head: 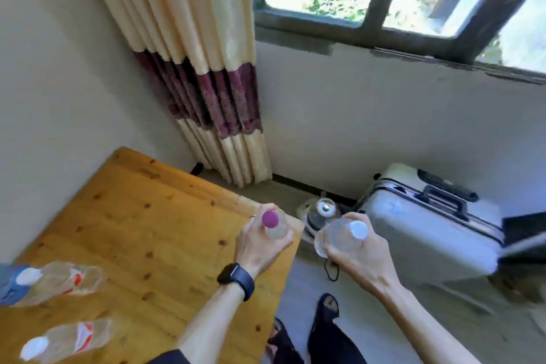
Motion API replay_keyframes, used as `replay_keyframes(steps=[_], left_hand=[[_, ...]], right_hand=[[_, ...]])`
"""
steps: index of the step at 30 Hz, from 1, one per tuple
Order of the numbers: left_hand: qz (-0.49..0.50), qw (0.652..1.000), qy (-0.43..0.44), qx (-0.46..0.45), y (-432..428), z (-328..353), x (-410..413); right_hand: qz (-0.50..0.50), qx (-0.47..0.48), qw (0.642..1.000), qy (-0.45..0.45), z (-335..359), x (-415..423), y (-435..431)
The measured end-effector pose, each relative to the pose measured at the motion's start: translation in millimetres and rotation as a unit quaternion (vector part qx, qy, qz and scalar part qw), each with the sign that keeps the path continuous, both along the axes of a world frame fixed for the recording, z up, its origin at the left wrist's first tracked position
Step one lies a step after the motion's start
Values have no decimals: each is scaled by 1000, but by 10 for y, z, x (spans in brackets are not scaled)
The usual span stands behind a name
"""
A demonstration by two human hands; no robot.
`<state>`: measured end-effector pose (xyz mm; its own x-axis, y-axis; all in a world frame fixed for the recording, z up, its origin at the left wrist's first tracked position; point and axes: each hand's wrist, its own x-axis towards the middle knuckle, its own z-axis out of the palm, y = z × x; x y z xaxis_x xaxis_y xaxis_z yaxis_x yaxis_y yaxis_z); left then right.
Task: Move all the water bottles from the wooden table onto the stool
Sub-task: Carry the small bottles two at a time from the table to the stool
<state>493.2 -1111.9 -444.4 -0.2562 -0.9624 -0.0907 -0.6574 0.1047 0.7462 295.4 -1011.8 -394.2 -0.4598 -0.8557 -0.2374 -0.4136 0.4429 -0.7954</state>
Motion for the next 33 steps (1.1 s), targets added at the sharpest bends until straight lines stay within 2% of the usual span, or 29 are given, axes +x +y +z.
replay_keyframes(steps=[6,11,15,21,24,33], left_hand=[[-210,978,18,1,417,169,-1398],[-365,930,25,26,1313,334,-2632],[-485,874,8,32,2345,530,-3499],[-597,800,-14,52,4024,576,-4454],[-630,775,-27,43,4789,605,-4849],[-737,675,-34,-1,6683,786,-6075]], right_hand=[[-206,-6,978,26,197,-824,1168],[-385,-14,922,43,270,-1373,2418],[-485,-13,873,42,291,-1761,3566],[-608,-13,793,43,183,-2260,5274],[-650,-19,757,56,187,-2468,6015],[-755,-13,649,94,388,-3008,7726]])
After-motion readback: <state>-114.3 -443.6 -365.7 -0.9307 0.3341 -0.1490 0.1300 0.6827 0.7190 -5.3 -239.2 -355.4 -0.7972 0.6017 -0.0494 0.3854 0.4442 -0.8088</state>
